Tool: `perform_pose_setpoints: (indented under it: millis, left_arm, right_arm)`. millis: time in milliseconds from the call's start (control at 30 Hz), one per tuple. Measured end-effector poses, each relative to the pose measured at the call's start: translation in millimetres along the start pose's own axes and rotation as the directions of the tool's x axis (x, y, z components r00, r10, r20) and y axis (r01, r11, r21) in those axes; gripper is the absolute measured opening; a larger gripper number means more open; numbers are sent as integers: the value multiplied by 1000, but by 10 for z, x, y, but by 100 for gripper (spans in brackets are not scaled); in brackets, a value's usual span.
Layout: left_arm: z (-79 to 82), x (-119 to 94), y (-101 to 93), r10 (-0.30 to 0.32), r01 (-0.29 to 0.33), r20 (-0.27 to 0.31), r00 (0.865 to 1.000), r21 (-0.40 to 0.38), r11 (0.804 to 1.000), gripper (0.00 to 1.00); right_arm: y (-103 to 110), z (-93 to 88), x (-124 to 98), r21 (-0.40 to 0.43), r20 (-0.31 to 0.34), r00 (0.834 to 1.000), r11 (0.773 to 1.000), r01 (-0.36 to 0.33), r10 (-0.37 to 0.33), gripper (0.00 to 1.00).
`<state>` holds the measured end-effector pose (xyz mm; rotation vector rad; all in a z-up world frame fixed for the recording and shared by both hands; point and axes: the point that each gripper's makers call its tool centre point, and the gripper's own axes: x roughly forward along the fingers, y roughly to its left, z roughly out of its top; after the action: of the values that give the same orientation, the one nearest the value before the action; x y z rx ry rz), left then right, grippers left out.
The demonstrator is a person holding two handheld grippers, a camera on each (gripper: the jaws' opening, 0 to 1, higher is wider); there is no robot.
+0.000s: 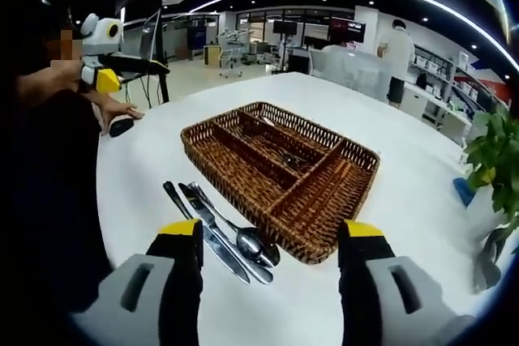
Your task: Arrange the knives, forks, and spoons in their matching storage slots by inserting each utensil handle-first until every utensil is classified and aligned in the correct compartment
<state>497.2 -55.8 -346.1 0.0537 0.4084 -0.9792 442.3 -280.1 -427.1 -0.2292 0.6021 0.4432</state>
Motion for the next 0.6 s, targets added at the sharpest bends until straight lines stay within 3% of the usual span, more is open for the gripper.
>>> perform_pose_setpoints:
  millis: [233, 433, 600]
  left_arm:
    - [-73, -17, 18, 11, -11, -14, 1000, -1, 1000, 100]
    - [-75, -23, 15, 10, -10, -4, 1000, -8, 1000, 100]
    - [-110, -28, 10, 11, -11, -10, 1000, -7, 1000, 100]
  right_arm:
    - [57, -143, 128, -3, -35, 999, 1000, 2, -2, 55]
    - [146, -336, 260, -59, -100, 995, 998, -16, 11, 48]
    - [116, -440, 330, -55, -126, 992, 998, 6, -12, 49]
